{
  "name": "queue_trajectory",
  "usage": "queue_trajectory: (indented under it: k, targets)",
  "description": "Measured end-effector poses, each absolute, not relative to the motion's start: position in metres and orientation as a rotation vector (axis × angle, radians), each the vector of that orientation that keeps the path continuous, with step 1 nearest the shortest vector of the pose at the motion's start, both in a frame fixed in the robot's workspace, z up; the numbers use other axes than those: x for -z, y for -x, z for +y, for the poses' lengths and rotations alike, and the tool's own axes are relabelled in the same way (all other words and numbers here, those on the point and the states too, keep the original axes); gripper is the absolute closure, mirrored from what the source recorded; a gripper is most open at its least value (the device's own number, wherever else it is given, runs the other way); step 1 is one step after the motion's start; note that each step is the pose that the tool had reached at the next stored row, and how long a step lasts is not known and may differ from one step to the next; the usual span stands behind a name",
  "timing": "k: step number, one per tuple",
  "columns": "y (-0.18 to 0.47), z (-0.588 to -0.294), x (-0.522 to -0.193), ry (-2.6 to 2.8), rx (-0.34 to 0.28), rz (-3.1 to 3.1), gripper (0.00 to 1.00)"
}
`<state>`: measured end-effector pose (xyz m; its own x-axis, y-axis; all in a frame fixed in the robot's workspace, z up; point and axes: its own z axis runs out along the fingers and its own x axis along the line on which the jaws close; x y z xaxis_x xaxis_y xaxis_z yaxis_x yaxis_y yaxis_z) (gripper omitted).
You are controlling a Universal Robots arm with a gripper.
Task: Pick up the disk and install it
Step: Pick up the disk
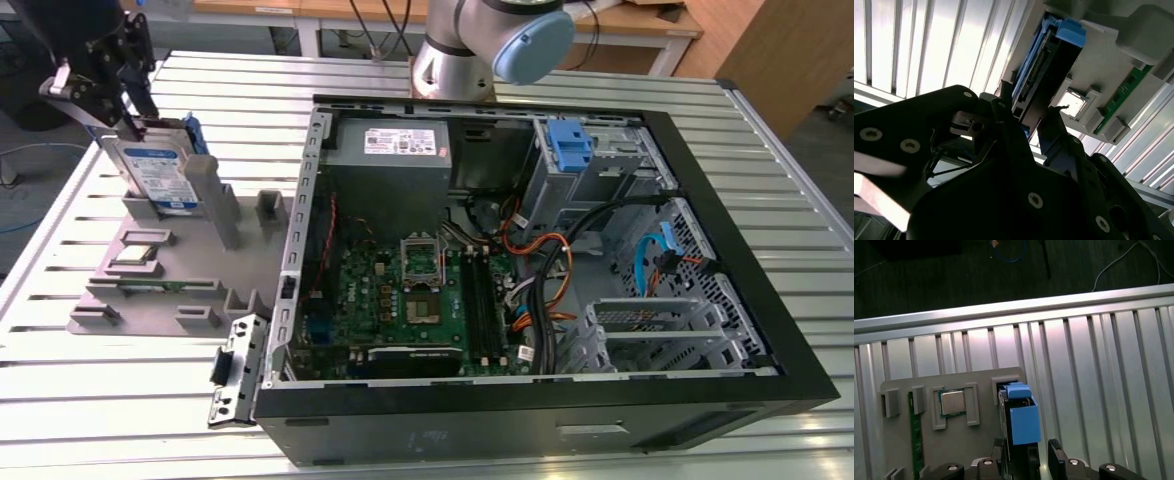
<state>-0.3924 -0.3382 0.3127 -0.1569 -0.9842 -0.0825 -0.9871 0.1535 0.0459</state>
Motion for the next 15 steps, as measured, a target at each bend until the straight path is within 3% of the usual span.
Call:
queue_trajectory:
  k: [15]
  targets:
    - [0.3876,-0.3382,-0.3086,2.108,-0.152,2.296,0.53]
